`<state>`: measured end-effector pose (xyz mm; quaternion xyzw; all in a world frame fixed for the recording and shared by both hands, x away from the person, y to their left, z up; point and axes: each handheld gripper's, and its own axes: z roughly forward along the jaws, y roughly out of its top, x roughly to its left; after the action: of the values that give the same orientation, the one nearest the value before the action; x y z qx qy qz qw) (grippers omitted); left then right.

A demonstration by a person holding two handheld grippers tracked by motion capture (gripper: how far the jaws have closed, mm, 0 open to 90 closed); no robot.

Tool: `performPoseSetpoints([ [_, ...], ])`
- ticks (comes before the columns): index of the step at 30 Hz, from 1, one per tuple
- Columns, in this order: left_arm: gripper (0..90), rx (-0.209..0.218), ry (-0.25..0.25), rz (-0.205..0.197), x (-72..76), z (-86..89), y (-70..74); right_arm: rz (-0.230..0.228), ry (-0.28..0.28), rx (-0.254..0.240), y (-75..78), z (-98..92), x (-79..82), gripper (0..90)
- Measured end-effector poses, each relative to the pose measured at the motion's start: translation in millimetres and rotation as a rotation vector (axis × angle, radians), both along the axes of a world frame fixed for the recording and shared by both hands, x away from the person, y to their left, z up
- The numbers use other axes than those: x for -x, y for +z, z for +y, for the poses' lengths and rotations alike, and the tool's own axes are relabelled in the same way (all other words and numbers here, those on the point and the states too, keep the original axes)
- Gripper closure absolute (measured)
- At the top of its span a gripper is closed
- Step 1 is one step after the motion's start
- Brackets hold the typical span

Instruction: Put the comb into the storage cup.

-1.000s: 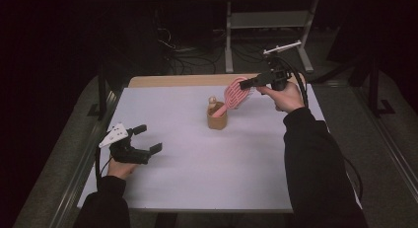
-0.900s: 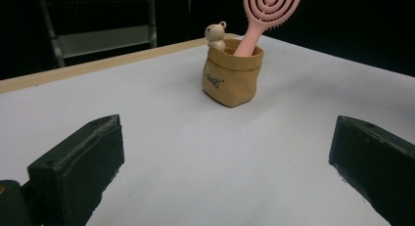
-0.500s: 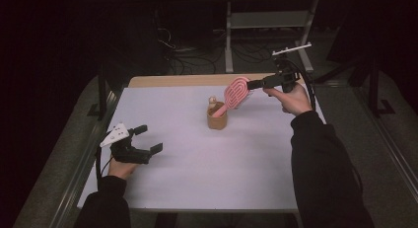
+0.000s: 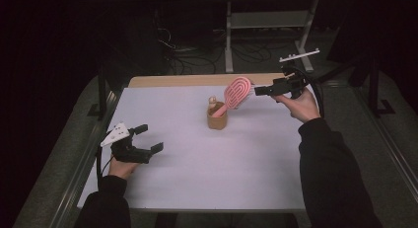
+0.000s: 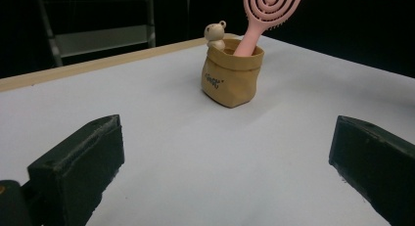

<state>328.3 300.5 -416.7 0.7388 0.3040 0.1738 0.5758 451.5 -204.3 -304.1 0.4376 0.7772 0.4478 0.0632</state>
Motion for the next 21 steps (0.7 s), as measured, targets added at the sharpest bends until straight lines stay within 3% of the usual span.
performPoseSetpoints([
  [8, 0.0, -0.001, 0.0, 0.004, -0.4, 0.4, -0.6, -0.018, 0.01, 0.007, -13.1, -6.7, 11.1, 0.0],
  [21, 0.0, -0.018, -0.003, 0.007, -0.5, -1.4, -2.0, -0.053, -0.022, -0.001, -27.7, -29.5, 33.3, 0.0],
])
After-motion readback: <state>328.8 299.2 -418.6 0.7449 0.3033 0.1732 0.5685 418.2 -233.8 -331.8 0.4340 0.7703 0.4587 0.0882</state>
